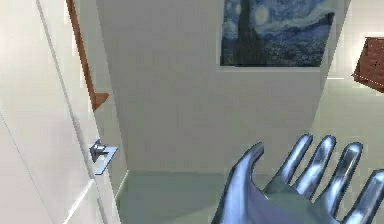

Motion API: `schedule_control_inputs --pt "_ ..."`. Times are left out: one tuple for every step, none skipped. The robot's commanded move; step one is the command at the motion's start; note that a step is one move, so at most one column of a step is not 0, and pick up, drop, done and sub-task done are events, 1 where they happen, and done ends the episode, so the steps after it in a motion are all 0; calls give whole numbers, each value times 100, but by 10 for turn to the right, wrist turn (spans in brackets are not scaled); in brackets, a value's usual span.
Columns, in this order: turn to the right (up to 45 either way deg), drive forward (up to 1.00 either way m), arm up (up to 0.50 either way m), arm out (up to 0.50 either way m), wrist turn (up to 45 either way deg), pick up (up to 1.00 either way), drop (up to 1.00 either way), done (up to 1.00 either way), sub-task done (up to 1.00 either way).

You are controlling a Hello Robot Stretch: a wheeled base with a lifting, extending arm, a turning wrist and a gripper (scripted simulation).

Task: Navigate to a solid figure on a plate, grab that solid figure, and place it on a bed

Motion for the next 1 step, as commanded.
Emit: schedule_control_inputs --pt "30 0 0 0 0 0 0 0 0"
